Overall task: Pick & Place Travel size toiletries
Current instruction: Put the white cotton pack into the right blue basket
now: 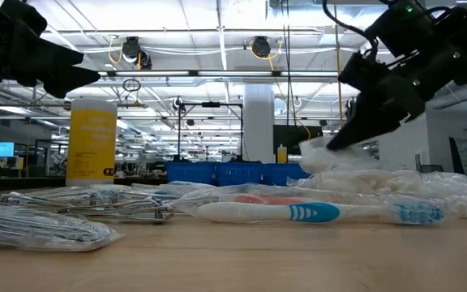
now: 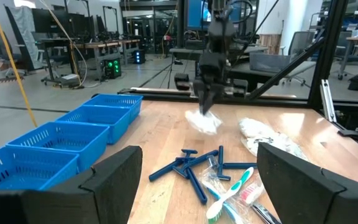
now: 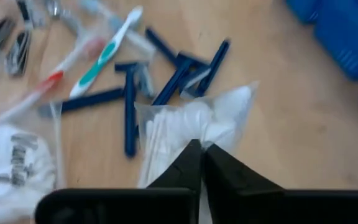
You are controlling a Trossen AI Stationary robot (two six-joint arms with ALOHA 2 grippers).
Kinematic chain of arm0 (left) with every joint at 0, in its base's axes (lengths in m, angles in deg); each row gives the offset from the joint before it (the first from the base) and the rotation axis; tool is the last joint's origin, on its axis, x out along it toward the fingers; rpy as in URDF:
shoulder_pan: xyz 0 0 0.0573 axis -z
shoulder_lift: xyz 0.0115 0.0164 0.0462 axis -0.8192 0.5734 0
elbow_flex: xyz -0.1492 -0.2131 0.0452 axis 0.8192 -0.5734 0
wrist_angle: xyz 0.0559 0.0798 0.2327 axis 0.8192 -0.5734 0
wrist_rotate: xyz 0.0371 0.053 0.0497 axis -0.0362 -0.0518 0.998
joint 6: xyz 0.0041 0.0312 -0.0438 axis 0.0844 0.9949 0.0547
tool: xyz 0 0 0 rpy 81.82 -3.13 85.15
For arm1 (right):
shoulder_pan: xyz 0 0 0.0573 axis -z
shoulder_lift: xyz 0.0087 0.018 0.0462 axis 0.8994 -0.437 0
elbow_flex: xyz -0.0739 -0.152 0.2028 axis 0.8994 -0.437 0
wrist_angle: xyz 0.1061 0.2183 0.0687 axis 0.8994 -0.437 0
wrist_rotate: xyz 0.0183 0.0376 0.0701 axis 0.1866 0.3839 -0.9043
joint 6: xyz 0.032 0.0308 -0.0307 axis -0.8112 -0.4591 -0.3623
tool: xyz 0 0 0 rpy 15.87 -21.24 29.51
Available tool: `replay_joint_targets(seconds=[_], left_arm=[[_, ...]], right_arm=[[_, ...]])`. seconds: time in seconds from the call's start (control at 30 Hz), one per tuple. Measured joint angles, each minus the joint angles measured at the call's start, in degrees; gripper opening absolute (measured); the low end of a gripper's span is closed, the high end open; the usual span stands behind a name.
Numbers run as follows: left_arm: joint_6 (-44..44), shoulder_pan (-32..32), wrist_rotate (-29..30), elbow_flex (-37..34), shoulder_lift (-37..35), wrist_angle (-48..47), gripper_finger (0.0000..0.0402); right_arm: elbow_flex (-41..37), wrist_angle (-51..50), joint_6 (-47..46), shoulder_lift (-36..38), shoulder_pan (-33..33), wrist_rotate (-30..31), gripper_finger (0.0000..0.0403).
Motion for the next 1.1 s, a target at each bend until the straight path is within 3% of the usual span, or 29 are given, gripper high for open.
replay_joint_targets(seconds=[0.23, 0.43, 0.6, 0.77, 1.1], left_arm=[[0.0, 0.0, 0.0, 0.0, 0.0, 0.0, 0.031], [0.0, 0.0, 0.0, 0.0, 0.0, 0.0, 0.031], [0.0, 0.0, 0.0, 0.0, 0.0, 0.0, 0.031], [0.0, 0.0, 0.0, 0.0, 0.0, 0.0, 0.031], [0.0, 0.0, 0.0, 0.0, 0.0, 0.0, 0.031]], right_arm=[[0.0, 5.6, 6.1, 6.6, 5.4, 12.6, 0.0005], [0.0, 8.8, 9.2, 9.5, 15.8, 22.5, 0.0002], [0.0, 8.5, 7.2, 8.5, 27.6, 21.7, 0.0001], [0.0, 9.4, 5.2, 6.0, 37.0, 12.6, 0.0001], [0.0, 17.4, 4.5, -3.5, 44.6, 4.0, 0.0001]])
